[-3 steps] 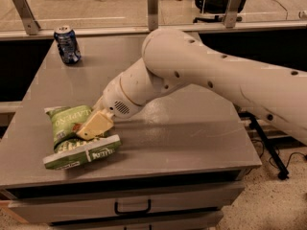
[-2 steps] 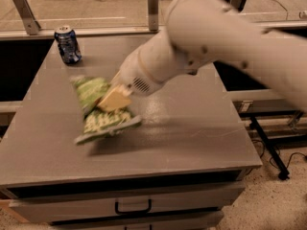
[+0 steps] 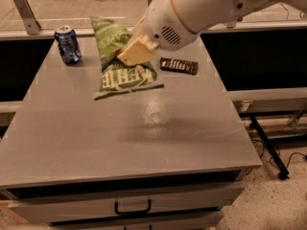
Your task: Move green jalapeno chip bag near rxbar chocolate
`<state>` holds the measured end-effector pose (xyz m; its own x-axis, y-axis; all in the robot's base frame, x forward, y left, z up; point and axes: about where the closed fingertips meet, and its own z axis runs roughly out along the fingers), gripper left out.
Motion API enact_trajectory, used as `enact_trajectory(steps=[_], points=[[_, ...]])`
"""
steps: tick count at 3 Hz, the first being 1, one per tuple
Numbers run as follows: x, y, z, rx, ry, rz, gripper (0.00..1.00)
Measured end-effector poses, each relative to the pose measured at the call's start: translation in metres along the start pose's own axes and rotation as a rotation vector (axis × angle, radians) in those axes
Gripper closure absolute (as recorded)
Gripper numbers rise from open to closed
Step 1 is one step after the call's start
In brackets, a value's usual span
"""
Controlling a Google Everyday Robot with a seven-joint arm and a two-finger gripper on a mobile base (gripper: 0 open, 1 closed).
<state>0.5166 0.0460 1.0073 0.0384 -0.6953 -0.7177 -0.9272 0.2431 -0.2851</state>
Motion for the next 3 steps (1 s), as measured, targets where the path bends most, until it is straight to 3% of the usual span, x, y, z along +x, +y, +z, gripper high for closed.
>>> enact_trajectory(steps=[1,2,3], points=[[0.003,-0.002,-0.001,0.014,-0.018,0.005,1.00],[0.041,-0.045,-0.011,0.097,-0.046,0.029,1.00],[0.098,-0.095,-0.017,0.174,-0.049,0.100,1.00]])
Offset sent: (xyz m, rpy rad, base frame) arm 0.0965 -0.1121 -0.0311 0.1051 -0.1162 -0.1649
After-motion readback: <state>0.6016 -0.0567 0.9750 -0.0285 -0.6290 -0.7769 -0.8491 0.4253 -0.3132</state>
